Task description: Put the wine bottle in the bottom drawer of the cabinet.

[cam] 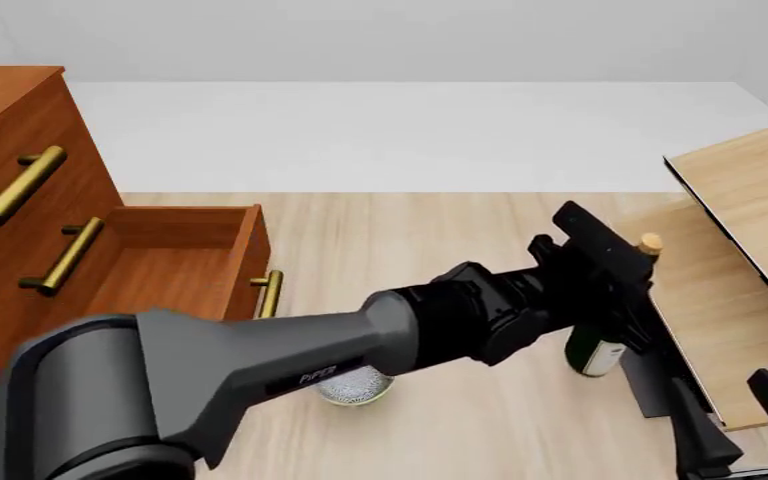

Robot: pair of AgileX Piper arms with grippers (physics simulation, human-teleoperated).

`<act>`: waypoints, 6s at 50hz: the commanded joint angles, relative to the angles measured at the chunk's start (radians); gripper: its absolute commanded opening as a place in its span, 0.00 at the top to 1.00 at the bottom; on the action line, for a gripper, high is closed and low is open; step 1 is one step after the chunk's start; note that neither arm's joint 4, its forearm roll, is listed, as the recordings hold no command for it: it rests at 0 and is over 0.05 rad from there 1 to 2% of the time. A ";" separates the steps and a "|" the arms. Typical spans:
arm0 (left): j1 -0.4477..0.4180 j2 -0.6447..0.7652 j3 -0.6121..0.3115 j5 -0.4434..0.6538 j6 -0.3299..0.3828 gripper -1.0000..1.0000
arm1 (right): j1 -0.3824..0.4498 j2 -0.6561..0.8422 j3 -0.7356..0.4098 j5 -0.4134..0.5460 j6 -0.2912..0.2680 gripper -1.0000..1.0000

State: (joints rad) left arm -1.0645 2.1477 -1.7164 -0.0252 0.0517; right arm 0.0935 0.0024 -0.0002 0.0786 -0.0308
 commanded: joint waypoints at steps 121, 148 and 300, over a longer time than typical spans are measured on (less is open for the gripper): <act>0.628 -1.122 0.526 0.395 0.033 1.00 | 0.040 0.003 0.000 -0.008 -0.027 0.00; 0.810 -1.194 0.468 0.595 0.063 1.00 | 0.045 0.001 0.000 -0.011 -0.021 0.00; 0.944 -1.114 0.930 0.429 -0.066 1.00 | 0.050 0.005 0.000 -0.007 -0.022 0.00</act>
State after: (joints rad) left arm -0.1220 1.0362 -0.8160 0.4360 -0.0187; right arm 0.1437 0.0092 -0.0003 0.0701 -0.0529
